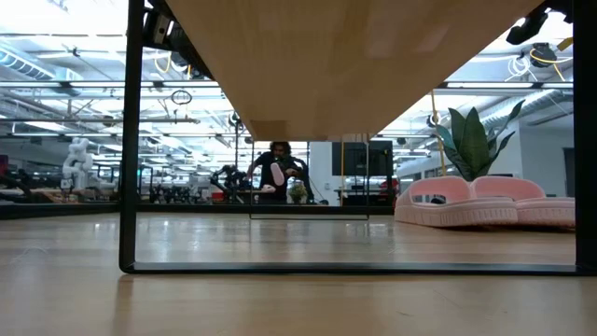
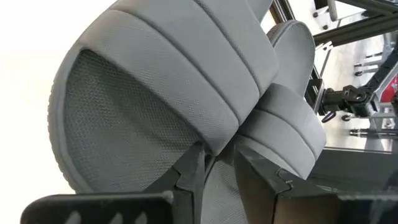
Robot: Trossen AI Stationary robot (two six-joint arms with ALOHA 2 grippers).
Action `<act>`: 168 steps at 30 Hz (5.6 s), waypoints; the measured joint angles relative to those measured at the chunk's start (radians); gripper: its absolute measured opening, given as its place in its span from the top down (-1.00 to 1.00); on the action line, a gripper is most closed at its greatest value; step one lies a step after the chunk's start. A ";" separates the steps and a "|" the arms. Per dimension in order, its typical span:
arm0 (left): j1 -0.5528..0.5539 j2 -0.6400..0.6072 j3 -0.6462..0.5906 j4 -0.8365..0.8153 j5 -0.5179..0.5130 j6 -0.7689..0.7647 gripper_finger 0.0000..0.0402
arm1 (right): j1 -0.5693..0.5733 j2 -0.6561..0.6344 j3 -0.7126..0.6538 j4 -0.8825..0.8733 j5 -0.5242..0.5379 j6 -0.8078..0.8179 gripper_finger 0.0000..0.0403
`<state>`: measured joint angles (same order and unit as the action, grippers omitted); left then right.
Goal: Pick and place slides into the shelf
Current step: Put the black slides on the shelf, then put the left pink slides on the shelf
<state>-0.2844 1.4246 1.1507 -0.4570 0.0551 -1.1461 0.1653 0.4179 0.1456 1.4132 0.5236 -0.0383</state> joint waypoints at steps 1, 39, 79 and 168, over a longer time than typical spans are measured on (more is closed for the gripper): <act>0.000 0.000 0.000 -0.002 0.000 0.000 0.59 | 0.000 0.000 0.000 0.000 0.000 0.000 0.12; -0.078 -0.347 0.000 -0.390 -0.266 -0.076 0.59 | 0.000 0.022 0.487 -1.108 -0.267 -0.028 0.12; -0.077 -0.347 0.000 -0.413 -0.293 -0.109 0.59 | -0.631 0.656 1.080 -2.463 -0.705 -0.043 0.12; -0.076 -0.347 0.000 -0.412 -0.273 -0.063 0.59 | -0.555 0.835 1.001 -2.481 -0.609 -0.180 0.12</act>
<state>-0.3603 1.0775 1.1507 -0.8686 -0.2183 -1.2088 -0.3892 1.2528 1.1468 -1.0675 -0.0853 -0.2183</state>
